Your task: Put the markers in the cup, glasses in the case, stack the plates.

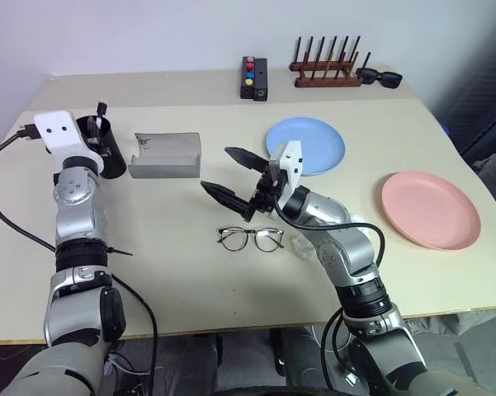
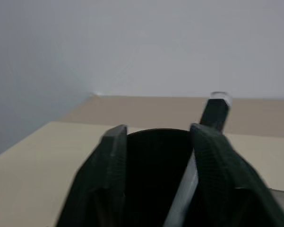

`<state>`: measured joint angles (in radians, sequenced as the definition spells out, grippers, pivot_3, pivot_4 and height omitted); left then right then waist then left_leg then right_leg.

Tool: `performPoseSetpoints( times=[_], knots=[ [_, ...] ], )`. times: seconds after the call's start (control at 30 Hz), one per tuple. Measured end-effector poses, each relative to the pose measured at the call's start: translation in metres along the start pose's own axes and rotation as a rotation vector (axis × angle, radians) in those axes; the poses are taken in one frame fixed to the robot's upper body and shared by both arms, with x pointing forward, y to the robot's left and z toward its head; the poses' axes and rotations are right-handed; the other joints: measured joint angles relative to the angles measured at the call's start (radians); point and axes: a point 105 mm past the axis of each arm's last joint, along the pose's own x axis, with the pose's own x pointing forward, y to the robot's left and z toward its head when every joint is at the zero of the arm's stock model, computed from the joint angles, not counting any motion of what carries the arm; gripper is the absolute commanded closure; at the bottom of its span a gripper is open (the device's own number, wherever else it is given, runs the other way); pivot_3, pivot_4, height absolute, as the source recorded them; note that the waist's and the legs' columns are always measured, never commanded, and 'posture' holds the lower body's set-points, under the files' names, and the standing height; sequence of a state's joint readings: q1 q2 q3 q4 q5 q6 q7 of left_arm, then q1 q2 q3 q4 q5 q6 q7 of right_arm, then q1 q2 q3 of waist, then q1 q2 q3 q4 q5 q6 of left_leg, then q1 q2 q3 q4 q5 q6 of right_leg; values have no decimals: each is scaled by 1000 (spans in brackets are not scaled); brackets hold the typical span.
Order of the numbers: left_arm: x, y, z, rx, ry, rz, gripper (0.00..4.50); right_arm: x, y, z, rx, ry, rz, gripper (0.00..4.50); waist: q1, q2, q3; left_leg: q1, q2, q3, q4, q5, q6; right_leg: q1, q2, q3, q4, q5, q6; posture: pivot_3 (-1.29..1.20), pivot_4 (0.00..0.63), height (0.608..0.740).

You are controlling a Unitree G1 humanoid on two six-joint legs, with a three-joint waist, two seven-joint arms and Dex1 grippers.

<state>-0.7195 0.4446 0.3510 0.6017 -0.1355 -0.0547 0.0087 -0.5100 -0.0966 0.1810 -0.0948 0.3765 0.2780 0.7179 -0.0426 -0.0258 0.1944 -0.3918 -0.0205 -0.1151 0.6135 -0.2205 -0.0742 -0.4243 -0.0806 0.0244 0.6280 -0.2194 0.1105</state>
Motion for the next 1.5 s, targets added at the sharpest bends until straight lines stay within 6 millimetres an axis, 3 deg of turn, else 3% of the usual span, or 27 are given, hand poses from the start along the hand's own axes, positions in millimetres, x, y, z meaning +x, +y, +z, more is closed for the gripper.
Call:
performPoseSetpoints(
  times=[0.4, 0.7, 0.8, 0.9, 0.93, 1.0, 1.17, 1.33, 1.5],
  knots=[
    [-1, -3, 3, -15, -8, -5, 2501, 0, 0, 0, 0, 0, 0, 0, 0, 0, 0, 0, 0, 0, 0, 0, 0, 0, 0, 0, 0, 0, 0, 0, 150, 740],
    [0, -9, 52, -65, -157, -125, 2501, 0, 0, 0, 0, 0, 3, 0, -1, 0, 0, 0, 0, 0, 0, 0, 0, 0, 0, 0, 0, 0, 0, 0, 150, 740],
    [-2, -18, 65, -80, -171, -236, 1675, 0, 0, 0, -1, -1, 3, 0, -1, 0, 0, 0, 0, 0, 0, 0, 0, 0, 0, 0, 0, 0, 0, 0, 150, 740],
    [-9, -41, 74, -5, -119, -462, 186, 0, 0, 0, -4, 0, 1, 0, -2, 0, 0, 0, 0, 0, 0, 0, 0, 0, 0, 0, 0, 0, 0, 0, 150, 740],
    [-13, -49, 75, 47, -86, -544, 36, -1, -1, 1, -5, 1, 0, 0, -2, 0, 0, 0, 0, 0, 0, 0, 0, 0, 0, 0, 0, 0, 0, 0, 150, 740],
    [-23, -61, 66, 146, 2, -683, 36, -1, -1, 1, -8, 1, 0, 0, -3, 1, 1, 0, 0, 0, 0, 0, 0, 0, 0, 0, 0, 0, 0, 0, 150, 740],
    [-50, -74, 12, 223, 342, -925, 36, -3, -4, 2, -12, -2, -11, 0, -6, 3, 2, 0, 1, 0, -1, 0, 0, 0, 1, 0, 1, -1, -1, 0, 150, 740],
    [-40, -58, -11, 262, 508, -929, 36, -2, -4, 2, -11, -5, -11, 0, -2, 3, 2, 0, 0, 0, -1, 0, 0, -1, 1, 0, 0, -1, 0, 0, 150, 740],
    [-29, -47, -19, 296, 569, -932, 36, -2, -3, 2, -12, -5, -12, 0, -1, 2, 2, -1, 0, 0, -1, 0, 0, -1, 1, 0, 0, -1, 0, 0, 150, 740]
  ],
)
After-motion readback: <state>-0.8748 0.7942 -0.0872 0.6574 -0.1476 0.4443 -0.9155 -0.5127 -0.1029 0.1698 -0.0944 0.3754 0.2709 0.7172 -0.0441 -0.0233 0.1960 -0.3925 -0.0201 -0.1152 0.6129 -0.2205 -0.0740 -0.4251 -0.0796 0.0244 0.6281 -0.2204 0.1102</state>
